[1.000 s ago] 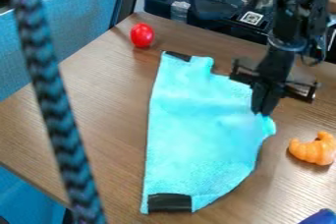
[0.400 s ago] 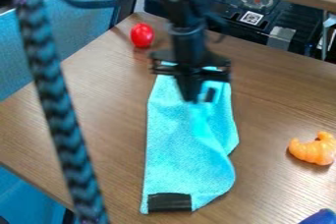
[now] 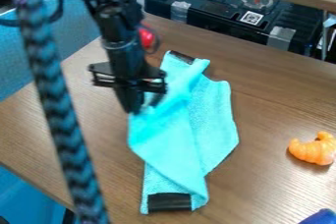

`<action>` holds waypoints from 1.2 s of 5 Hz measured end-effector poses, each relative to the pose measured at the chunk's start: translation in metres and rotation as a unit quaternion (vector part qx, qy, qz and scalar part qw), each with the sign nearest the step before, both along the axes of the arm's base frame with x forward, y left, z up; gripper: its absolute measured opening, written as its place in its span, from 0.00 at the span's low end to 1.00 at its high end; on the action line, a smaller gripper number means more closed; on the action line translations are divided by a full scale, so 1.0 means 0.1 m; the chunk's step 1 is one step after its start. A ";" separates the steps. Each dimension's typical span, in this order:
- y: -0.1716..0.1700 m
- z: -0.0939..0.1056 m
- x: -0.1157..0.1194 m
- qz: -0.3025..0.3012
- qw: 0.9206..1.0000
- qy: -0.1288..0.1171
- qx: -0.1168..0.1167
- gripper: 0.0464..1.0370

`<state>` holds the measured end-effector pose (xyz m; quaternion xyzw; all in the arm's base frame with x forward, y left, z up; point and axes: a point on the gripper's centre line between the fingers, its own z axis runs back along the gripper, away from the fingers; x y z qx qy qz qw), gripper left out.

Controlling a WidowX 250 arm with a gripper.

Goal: Unfold the cloth from top right to bottom left

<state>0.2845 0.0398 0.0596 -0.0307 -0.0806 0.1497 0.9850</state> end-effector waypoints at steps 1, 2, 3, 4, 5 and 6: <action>0.24 0.07 -0.18 0.002 1.000 -0.017 -0.002 0.00; 0.57 0.11 -0.30 0.016 0.999 -0.031 -0.003 0.00; 0.80 0.12 -0.37 0.018 0.999 -0.042 0.007 0.00; 1.06 0.04 -0.49 0.023 0.998 -0.051 0.015 0.00; 1.27 0.05 -0.61 0.036 0.996 -0.086 0.003 0.00; 1.44 0.02 -0.71 0.054 0.994 -0.092 -0.004 0.00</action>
